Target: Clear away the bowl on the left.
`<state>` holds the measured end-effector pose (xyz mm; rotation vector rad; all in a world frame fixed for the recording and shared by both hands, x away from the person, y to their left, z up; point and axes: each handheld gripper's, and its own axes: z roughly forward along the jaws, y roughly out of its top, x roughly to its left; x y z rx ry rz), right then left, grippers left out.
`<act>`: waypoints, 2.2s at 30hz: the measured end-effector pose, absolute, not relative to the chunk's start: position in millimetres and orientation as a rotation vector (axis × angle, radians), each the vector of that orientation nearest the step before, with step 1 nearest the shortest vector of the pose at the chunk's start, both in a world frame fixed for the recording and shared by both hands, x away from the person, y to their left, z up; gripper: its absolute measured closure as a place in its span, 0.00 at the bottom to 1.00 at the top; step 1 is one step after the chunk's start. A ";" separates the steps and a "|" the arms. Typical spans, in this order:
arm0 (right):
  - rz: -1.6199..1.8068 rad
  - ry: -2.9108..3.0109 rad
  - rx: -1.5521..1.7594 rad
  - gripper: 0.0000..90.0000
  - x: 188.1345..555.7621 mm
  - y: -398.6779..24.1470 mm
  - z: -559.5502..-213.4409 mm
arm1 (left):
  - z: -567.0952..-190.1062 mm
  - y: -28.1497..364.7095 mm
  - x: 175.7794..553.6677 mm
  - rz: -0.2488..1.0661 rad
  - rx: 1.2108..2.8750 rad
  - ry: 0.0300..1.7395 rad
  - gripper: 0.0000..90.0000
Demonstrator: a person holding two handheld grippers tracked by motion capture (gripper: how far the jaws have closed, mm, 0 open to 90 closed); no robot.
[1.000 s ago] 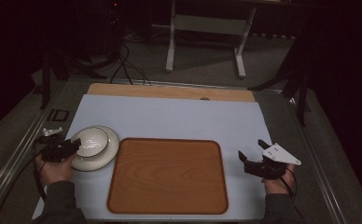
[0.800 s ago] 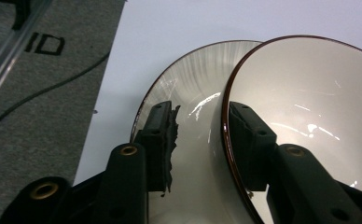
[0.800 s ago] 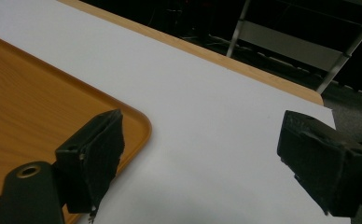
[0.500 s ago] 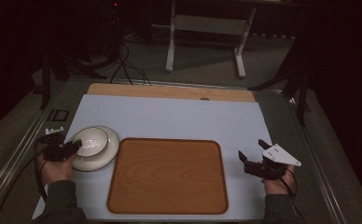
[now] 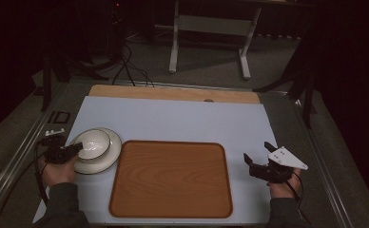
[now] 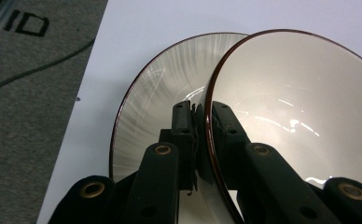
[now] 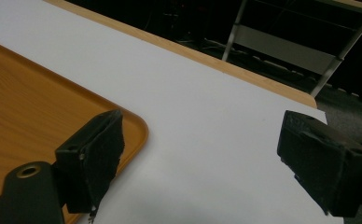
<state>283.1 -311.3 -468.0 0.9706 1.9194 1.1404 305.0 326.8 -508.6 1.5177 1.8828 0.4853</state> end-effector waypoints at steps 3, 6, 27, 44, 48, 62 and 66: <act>1.139 1.918 0.970 0.16 282.8 -311.6 -467.9 | -509.5 329.2 304.0 0.460 1.487 1.888 0.91; 1.141 1.914 0.972 0.16 282.7 -312.0 -467.6 | -510.5 331.4 302.8 0.440 1.454 1.891 0.91; 1.155 1.888 0.983 0.16 281.8 -314.8 -466.1 | -497.6 334.6 293.5 0.494 1.367 1.855 0.90; 1.158 1.879 0.981 0.16 281.7 -315.7 -465.6 | -473.8 324.3 287.6 0.562 1.354 1.783 0.90; 1.160 1.873 0.984 0.16 281.7 -316.1 -465.4 | -468.8 321.3 286.3 0.576 1.349 1.771 0.90; 1.162 1.868 0.987 0.16 281.3 -316.4 -465.0 | -455.6 308.0 283.3 0.604 1.363 1.736 0.90; 1.163 1.866 0.987 0.16 281.3 -316.6 -464.9 | -453.2 304.7 282.8 0.605 1.364 1.726 0.90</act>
